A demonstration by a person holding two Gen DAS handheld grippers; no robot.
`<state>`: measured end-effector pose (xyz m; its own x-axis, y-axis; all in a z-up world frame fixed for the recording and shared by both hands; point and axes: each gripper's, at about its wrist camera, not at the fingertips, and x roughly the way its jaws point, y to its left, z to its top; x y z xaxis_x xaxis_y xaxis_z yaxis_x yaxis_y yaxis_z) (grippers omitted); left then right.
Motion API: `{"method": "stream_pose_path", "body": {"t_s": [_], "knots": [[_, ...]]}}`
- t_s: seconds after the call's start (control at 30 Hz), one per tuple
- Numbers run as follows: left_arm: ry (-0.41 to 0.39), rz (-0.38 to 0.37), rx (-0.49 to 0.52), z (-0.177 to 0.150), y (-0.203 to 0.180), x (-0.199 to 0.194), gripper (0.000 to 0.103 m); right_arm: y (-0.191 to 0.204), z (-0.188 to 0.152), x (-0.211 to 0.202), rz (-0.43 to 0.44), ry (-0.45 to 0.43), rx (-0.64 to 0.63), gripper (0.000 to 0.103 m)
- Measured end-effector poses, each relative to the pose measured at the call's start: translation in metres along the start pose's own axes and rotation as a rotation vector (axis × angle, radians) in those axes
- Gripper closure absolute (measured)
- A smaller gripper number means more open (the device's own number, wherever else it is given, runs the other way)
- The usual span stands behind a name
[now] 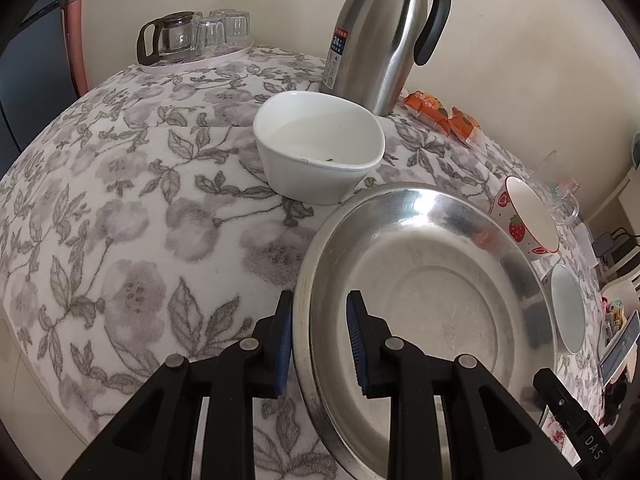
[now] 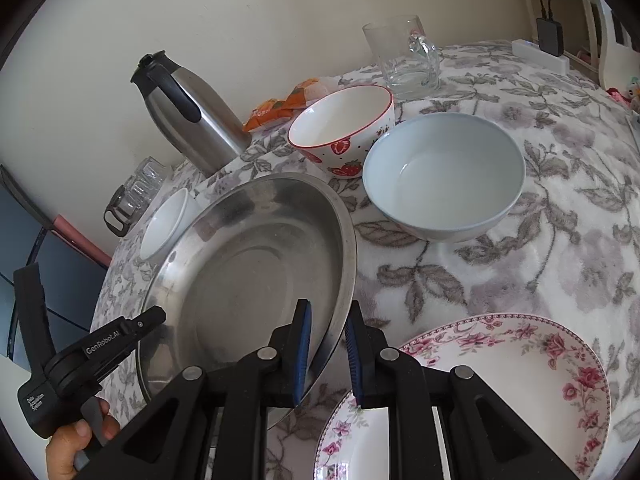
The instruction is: Organize plates and bowls
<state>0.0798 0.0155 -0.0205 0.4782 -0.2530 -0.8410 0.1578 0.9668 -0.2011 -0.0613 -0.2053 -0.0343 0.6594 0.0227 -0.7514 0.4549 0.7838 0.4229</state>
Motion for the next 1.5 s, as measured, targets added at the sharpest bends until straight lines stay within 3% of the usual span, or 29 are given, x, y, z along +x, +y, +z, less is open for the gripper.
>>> {"method": "stream_pose_path", "body": {"t_s": [0.33,0.93,1.5], "knots": [[0.014,0.030,-0.001,0.005,0.001,0.018,0.077,-0.004,0.007,0.012,-0.020,-0.005,0.010,0.085],[0.001,0.005,0.010,0.014,-0.006,0.031,0.077,-0.007,0.014,0.020,-0.038,-0.023,0.022,0.085],[0.091,-0.018,-0.033,0.011,0.002,0.018,0.074,-0.001,0.014,0.008,-0.004,0.021,0.038,0.076]]}}
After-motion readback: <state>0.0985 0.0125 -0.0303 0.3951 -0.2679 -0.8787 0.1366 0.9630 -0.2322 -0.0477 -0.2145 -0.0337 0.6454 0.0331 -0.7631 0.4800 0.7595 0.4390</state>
